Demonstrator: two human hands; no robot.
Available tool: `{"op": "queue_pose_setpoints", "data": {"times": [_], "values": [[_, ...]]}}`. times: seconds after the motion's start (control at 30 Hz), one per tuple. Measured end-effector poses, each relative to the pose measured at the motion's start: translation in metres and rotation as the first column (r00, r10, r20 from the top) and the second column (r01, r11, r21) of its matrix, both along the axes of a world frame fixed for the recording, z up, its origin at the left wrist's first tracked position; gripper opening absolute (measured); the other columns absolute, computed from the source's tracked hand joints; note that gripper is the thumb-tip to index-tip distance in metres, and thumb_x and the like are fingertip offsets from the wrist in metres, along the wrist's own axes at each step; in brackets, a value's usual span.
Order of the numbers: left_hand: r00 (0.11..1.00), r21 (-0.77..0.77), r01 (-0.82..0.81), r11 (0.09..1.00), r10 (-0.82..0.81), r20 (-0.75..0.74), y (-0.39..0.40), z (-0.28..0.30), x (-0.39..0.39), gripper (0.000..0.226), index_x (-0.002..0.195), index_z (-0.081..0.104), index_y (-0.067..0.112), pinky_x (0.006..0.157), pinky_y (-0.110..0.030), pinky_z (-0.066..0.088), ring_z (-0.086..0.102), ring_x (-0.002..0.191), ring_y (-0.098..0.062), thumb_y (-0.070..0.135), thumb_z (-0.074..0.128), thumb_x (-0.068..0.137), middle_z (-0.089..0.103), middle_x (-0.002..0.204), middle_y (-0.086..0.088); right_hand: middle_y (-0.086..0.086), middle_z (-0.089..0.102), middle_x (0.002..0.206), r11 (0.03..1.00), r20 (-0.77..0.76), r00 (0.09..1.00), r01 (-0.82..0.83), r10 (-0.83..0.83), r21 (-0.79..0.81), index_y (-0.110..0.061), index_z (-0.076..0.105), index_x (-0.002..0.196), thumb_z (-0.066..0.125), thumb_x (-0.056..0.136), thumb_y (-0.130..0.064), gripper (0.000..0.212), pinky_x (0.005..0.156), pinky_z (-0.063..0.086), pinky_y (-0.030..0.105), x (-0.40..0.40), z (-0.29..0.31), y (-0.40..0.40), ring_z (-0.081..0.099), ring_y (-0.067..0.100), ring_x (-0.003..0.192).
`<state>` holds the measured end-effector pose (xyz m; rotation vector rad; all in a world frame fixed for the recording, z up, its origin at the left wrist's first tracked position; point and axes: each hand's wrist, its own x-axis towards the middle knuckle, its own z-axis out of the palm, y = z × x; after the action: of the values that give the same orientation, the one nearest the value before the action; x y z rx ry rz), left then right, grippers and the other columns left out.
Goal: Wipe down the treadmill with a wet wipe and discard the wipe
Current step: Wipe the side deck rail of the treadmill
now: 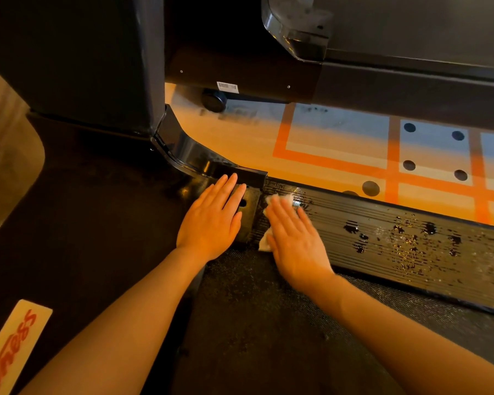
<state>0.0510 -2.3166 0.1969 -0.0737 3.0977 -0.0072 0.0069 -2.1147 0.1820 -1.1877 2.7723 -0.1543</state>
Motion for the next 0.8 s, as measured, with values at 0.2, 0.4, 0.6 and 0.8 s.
{"op": "queue_pose_setpoints", "data": {"times": [0.2,0.4,0.6,0.8], "values": [[1.0,-0.001,0.0,1.0,0.0,-0.01,0.0,0.0,0.0,0.057,0.15,0.034,0.012,0.116,-0.039,0.022,0.024,0.147,-0.026,0.036,0.021,0.1,0.027,0.159,-0.011,0.008,0.001,0.163,0.998,-0.005,1.0,0.02,-0.02,0.063,-0.012,0.013,0.155,0.019,0.104,-0.041,0.059,0.122,-0.004,0.041,-0.01,0.002,0.006,-0.003,0.025,0.151],[1.0,-0.014,-0.006,1.0,0.006,0.01,0.001,0.001,0.0,0.059,0.151,0.032,0.013,0.116,-0.037,0.019,0.023,0.148,-0.025,0.037,0.019,0.099,0.025,0.16,-0.01,0.009,-0.013,0.163,0.984,0.078,0.983,0.157,-0.163,0.084,-0.011,-0.002,0.156,0.009,0.104,-0.039,0.059,0.12,-0.009,0.042,-0.029,0.011,-0.005,-0.017,0.025,0.149],[1.0,0.095,-0.017,0.995,0.018,-0.008,0.001,0.002,-0.001,0.059,0.15,0.035,0.013,0.117,-0.042,0.024,0.024,0.147,-0.026,0.038,0.022,0.098,0.028,0.159,-0.01,0.013,0.012,0.163,0.996,0.018,0.997,0.079,-0.079,0.043,-0.008,0.022,0.154,0.027,0.102,-0.037,0.06,0.119,0.011,0.048,0.03,-0.003,0.024,0.012,0.031,0.151],[0.998,0.148,-0.05,0.988,0.057,-0.042,0.032,0.007,-0.021,0.059,0.153,0.025,0.014,0.12,-0.039,0.011,0.012,0.15,-0.026,0.04,0.022,0.101,0.016,0.162,-0.012,0.007,-0.013,0.163,0.976,0.025,0.984,0.171,-0.176,0.131,-0.012,-0.001,0.157,0.014,0.106,-0.038,0.058,0.119,-0.014,0.044,-0.02,0.007,0.018,-0.015,0.024,0.149]]}}
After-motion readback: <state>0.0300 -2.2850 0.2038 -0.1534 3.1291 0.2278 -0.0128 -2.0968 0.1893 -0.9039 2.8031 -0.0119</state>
